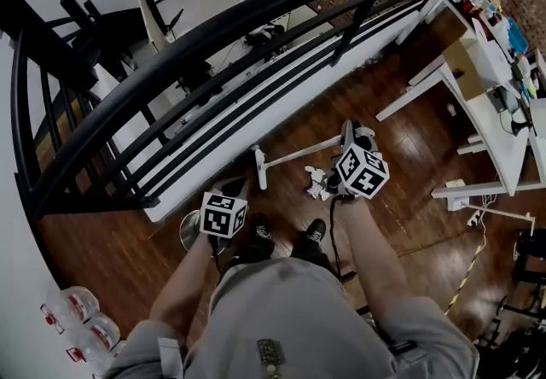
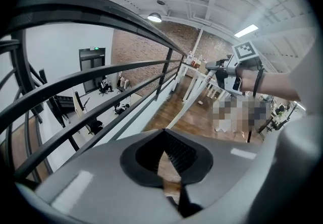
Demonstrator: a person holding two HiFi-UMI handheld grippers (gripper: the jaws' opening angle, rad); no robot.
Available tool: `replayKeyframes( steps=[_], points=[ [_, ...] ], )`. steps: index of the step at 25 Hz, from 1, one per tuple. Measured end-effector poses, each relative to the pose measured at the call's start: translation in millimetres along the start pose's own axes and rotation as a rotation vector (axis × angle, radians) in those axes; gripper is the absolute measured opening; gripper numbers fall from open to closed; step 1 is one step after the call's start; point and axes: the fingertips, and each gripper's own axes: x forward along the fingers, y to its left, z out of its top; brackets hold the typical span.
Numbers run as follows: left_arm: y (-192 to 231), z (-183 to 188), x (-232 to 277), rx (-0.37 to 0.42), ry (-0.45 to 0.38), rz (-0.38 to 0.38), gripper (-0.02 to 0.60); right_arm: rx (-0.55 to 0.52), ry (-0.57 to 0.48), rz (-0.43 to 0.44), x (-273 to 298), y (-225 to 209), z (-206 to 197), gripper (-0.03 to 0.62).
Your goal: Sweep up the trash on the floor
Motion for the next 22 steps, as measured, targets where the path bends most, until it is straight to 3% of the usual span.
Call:
replayKeyframes(
  steps=[6,22],
  points=[
    [-28,16,17,0.057,0.004,-0.062,0.008,-0.032,0.003,-0.054,-19,-36,8,0.071],
    [-133,31,64,0.222,0.044,-0.23,0.008,0.083,-0.003,-0.382,-124,-195,5,0.071]
  ],
)
